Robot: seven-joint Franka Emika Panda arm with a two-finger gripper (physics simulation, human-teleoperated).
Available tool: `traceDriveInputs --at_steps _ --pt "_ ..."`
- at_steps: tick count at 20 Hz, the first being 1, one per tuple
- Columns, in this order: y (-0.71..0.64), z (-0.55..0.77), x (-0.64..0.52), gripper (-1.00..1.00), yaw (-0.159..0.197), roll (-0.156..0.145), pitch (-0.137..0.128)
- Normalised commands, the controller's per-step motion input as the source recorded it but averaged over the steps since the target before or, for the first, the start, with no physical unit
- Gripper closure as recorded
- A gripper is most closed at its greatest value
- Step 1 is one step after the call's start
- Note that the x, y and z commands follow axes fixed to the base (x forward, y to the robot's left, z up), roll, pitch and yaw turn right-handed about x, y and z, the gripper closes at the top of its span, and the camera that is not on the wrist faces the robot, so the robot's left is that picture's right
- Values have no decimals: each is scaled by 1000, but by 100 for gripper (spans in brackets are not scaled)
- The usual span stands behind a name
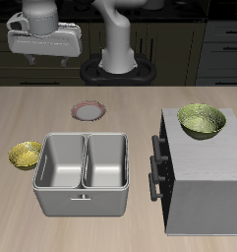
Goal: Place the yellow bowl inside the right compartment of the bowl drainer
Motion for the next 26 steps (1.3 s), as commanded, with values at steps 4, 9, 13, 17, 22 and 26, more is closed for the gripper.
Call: traceDriveInputs --at_steps 4,9,13,17,22,26 --pt "-357 120 205 -100 37 57 -19" --pt "-344 210 155 -100 4 2 -58" --pt "-437 186 95 -100 -30 -70 -57" --pt "-407 137 222 -100 13 35 0" --pt "-242 63 199 -100 6 35 15" --pt "-127 101 203 -100 8 50 -11"
